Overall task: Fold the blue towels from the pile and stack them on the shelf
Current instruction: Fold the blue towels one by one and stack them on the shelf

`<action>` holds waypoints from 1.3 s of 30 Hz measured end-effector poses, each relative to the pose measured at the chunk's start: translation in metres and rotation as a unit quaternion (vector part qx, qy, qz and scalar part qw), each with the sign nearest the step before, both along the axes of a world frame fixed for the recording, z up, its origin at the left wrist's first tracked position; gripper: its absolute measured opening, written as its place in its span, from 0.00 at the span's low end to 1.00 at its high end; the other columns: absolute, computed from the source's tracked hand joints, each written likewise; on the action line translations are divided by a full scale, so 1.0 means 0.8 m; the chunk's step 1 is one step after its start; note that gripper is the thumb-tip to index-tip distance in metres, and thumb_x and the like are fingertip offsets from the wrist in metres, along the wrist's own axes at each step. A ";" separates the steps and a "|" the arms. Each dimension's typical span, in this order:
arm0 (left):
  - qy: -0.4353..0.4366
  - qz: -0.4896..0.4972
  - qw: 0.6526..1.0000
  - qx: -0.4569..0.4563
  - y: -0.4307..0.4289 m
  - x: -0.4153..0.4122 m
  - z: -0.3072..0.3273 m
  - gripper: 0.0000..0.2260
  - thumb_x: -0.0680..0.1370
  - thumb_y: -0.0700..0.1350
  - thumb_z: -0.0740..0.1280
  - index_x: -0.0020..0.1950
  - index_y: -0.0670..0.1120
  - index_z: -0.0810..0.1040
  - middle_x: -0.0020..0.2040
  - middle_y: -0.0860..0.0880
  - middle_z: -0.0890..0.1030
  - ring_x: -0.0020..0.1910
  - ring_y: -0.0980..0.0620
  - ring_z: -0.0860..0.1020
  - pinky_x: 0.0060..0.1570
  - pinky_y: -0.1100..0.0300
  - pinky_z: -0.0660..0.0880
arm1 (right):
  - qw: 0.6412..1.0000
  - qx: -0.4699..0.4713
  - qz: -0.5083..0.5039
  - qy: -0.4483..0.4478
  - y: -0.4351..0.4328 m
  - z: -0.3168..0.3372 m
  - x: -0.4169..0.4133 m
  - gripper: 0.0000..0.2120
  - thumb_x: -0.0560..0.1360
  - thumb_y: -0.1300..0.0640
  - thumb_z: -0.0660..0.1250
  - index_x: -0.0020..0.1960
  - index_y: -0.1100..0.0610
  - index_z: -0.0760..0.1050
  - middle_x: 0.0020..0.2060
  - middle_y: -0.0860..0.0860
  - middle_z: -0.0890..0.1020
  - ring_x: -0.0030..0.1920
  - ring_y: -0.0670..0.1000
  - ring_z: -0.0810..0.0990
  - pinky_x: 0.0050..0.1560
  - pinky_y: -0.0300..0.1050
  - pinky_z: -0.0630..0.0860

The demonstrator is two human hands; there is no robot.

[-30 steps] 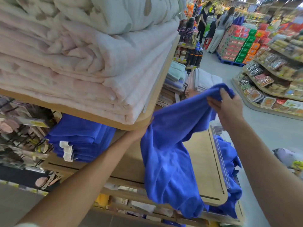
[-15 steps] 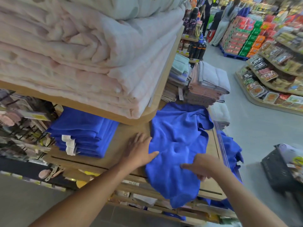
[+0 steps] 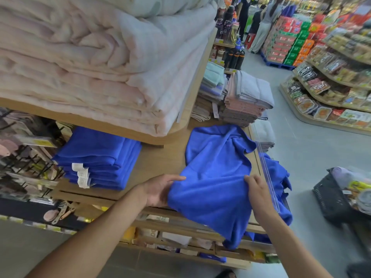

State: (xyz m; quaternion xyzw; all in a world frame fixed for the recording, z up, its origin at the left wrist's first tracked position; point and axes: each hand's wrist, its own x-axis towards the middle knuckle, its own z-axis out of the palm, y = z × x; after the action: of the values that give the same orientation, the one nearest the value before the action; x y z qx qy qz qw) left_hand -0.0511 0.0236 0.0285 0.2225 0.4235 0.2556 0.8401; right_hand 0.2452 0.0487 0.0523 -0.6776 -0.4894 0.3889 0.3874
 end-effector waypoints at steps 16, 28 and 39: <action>-0.225 0.070 0.956 0.173 0.000 -0.001 0.041 0.27 0.77 0.38 0.68 0.75 0.53 0.72 0.66 0.44 0.79 0.60 0.44 0.80 0.56 0.50 0.77 | 0.993 0.062 -0.085 0.053 0.094 0.044 0.031 0.14 0.83 0.51 0.63 0.46 0.61 0.73 0.36 0.56 0.71 0.40 0.53 0.69 0.36 0.46 0.66; 0.281 0.146 0.941 0.121 0.033 0.010 0.012 0.09 0.82 0.51 0.66 0.59 0.51 0.70 0.55 0.47 0.84 0.47 0.48 0.82 0.46 0.56 0.76 | 0.974 0.052 0.009 -0.220 0.087 0.035 0.033 0.17 0.78 0.58 0.69 0.64 0.61 0.75 0.57 0.57 0.77 0.57 0.57 0.76 0.57 0.50 0.74; 0.579 -0.093 0.652 0.481 -0.017 0.025 -0.032 0.16 0.68 0.56 0.66 0.54 0.58 0.75 0.51 0.59 0.77 0.55 0.53 0.77 0.53 0.54 0.77 | 0.841 0.127 0.350 -0.393 -0.048 -0.046 -0.070 0.15 0.74 0.37 0.67 0.56 0.43 0.79 0.51 0.42 0.78 0.52 0.47 0.77 0.49 0.47 0.76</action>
State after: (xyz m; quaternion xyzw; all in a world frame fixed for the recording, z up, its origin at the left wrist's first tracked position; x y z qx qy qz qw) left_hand -0.0314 0.0103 0.0031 0.7368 0.6185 0.1633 0.2190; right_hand 0.1893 0.0103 0.0152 -0.5021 -0.8503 0.1339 0.0834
